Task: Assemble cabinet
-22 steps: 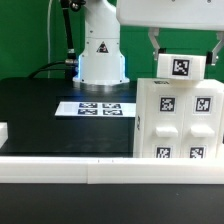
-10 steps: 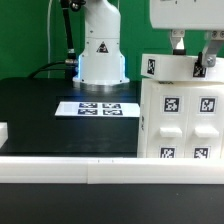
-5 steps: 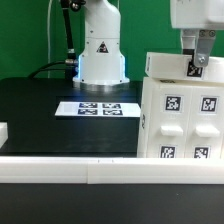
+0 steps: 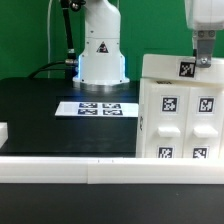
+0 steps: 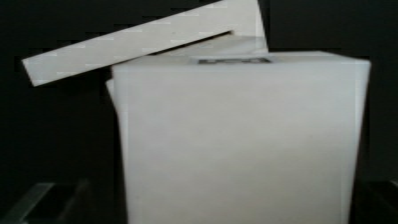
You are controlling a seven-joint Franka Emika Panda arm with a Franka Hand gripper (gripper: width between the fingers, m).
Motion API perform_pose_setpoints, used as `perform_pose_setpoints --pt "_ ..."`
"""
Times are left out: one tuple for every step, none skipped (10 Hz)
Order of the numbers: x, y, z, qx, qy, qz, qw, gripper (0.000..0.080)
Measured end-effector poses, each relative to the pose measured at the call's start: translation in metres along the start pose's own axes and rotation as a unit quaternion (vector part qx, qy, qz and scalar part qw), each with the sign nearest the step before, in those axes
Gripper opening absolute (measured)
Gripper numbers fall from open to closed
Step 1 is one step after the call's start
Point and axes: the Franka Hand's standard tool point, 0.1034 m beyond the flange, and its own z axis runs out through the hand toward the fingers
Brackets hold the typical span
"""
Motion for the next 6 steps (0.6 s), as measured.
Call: perform_pose_setpoints --pt "0.0 0.0 -0.001 0.0 -0.001 -0.004 1.0 0.0789" --pt "-0.003 -0.001 -0.006 0.002 -0.01 -0.01 1.0 0.0789" --pt "-0.005 -0.003 -0.012 0.005 -0.019 -0.015 1.0 0.0798" --pt "-0.006 -0.005 -0.017 0.008 -0.026 -0.025 0.999 0.0798" --pt "-0.006 -0.007 -0.022 0.011 -0.033 -0.033 0.999 0.0797" --pt "-0.006 -0.007 -0.022 0.012 -0.037 -0.034 0.999 0.0797"
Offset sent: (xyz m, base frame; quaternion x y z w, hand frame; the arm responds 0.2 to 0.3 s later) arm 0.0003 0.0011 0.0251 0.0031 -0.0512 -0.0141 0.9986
